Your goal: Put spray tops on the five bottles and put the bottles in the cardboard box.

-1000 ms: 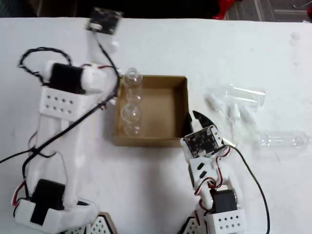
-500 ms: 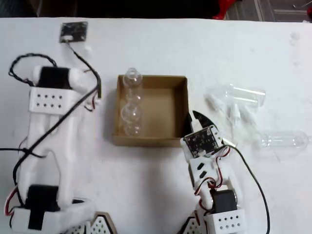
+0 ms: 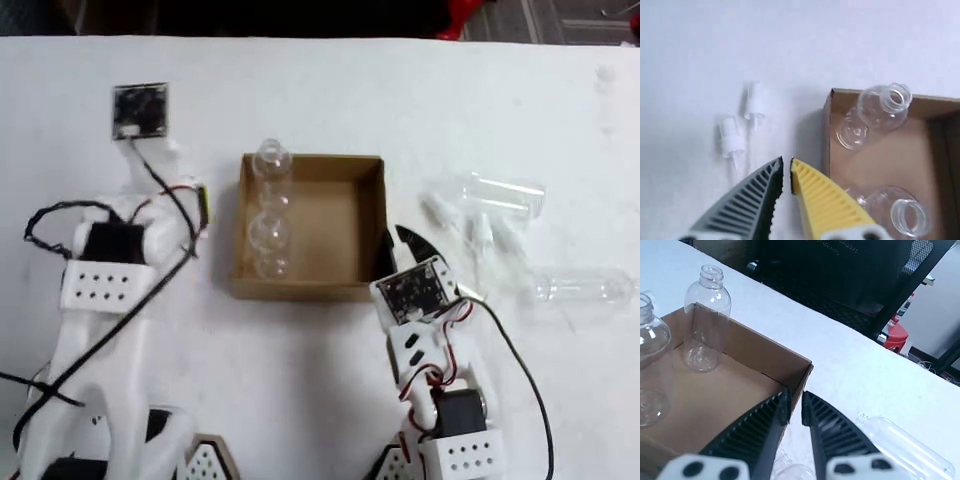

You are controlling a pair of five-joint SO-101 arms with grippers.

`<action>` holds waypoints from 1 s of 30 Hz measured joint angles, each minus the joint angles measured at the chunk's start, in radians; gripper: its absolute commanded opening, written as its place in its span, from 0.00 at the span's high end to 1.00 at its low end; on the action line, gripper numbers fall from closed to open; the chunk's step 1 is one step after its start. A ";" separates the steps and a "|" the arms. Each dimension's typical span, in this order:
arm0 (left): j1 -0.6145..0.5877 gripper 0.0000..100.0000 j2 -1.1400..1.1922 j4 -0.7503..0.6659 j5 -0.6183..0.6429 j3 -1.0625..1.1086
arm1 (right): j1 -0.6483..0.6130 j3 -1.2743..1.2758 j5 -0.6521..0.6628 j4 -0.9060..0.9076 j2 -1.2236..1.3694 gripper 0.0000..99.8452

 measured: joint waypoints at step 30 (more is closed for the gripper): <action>-0.130 0.97 -0.149 -0.623 0.023 0.440 | 0.000 0.000 0.000 -0.017 0.000 0.97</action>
